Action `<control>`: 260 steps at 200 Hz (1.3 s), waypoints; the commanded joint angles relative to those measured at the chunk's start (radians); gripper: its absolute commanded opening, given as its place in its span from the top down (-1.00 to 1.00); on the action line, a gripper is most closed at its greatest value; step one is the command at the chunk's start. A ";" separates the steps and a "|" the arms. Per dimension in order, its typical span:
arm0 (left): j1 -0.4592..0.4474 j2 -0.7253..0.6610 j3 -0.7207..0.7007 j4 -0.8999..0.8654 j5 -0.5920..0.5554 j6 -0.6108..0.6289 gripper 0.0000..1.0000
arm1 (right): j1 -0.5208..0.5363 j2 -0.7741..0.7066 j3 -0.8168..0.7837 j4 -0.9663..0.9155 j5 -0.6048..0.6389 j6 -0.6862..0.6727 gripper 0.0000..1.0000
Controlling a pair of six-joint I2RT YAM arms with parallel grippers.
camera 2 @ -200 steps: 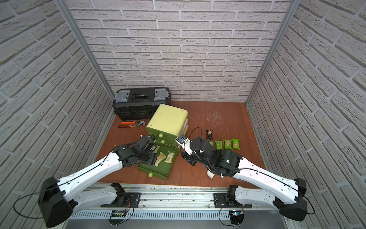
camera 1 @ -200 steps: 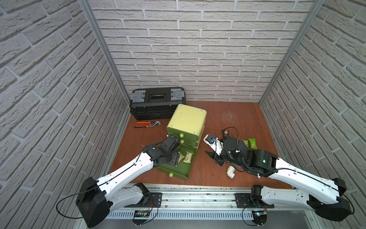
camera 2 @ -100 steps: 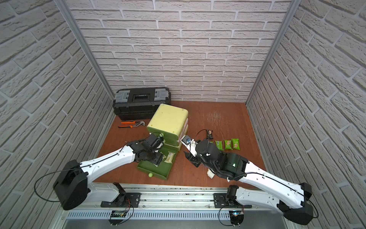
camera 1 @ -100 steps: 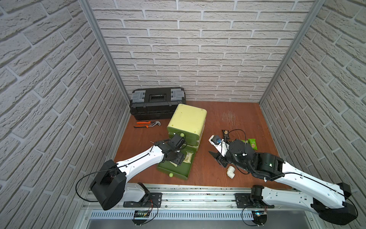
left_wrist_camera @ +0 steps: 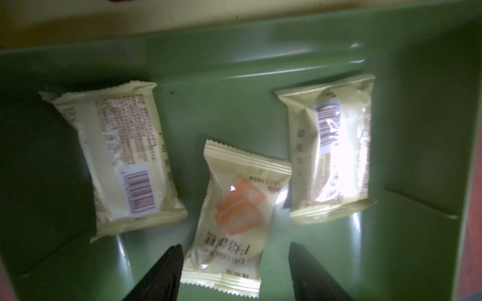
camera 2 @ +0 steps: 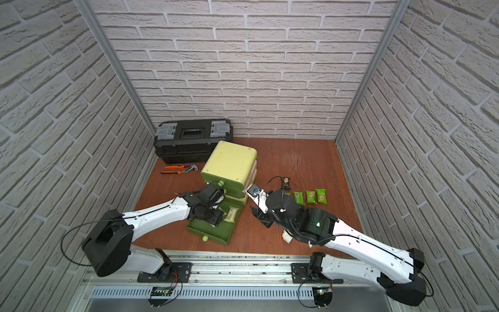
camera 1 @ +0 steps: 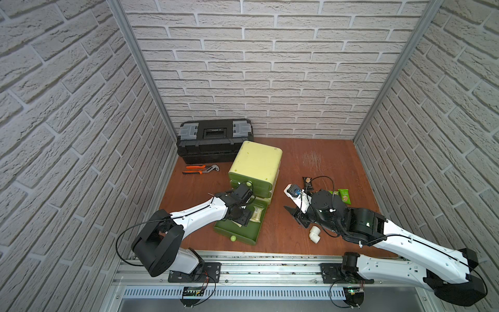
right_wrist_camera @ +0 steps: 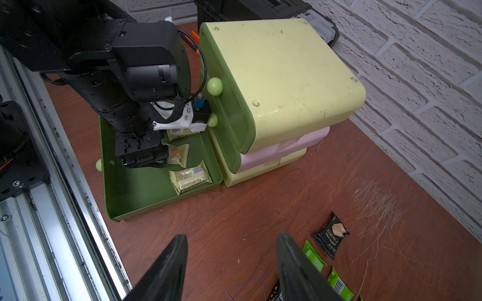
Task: Take the cookies out of the drawer
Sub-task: Pick up the cookie from the drawer.
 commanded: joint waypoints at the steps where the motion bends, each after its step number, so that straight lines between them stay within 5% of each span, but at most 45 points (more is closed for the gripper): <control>1: 0.009 0.013 -0.020 0.027 0.000 -0.007 -0.34 | 0.000 0.003 0.015 0.035 0.003 0.000 -0.17; 47: 0.018 0.048 -0.029 0.056 -0.004 -0.007 -0.29 | 0.000 0.009 0.018 0.032 -0.001 0.000 -0.18; 115: 0.024 0.072 -0.028 0.064 0.001 -0.010 0.03 | 0.000 0.015 0.022 0.032 -0.004 -0.005 -0.17; 175: 0.019 -0.039 -0.024 0.023 -0.047 -0.021 0.24 | 0.000 0.042 0.025 0.038 0.012 0.014 -0.18; 260: 0.014 -0.296 -0.034 -0.139 -0.153 -0.104 0.28 | -0.044 0.095 0.065 0.055 -0.022 0.041 -0.17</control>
